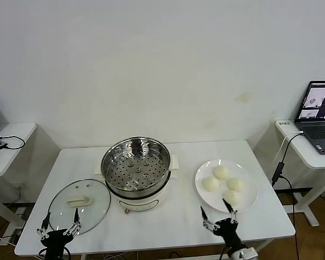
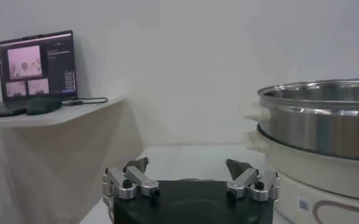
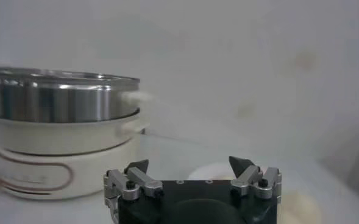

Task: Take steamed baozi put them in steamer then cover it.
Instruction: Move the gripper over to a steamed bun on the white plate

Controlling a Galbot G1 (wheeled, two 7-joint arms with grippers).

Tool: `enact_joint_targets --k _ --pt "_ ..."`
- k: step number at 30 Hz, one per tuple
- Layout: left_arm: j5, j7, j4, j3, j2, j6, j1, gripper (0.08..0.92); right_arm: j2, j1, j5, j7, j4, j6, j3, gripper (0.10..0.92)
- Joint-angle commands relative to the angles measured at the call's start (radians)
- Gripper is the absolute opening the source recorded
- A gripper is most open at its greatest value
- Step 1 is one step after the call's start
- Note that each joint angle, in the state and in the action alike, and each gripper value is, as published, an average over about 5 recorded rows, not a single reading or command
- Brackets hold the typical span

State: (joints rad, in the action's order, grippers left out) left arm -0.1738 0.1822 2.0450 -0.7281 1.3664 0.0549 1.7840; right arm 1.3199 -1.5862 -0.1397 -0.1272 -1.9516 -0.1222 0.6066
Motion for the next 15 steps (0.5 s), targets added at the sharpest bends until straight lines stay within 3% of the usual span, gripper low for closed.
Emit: enact_joint_targets --k 1,8,15 --pt "0.067 -0.010 0.031 -0.004 -0.002 -0.068 0.018 0.823 -0.175 0.131 -0.273 0.022 0.010 0.051 0.133 0.823" --pt "0.091 -0.024 0.049 0.002 0.003 -0.080 0.015 0.823 -0.415 0.311 -0.334 -0.081 0.107 0.182 0.118 0.823" --pt "0.095 -0.027 0.064 -0.004 0.006 -0.084 0.020 0.823 -0.663 0.606 -0.300 -0.288 0.251 0.305 -0.135 0.823"
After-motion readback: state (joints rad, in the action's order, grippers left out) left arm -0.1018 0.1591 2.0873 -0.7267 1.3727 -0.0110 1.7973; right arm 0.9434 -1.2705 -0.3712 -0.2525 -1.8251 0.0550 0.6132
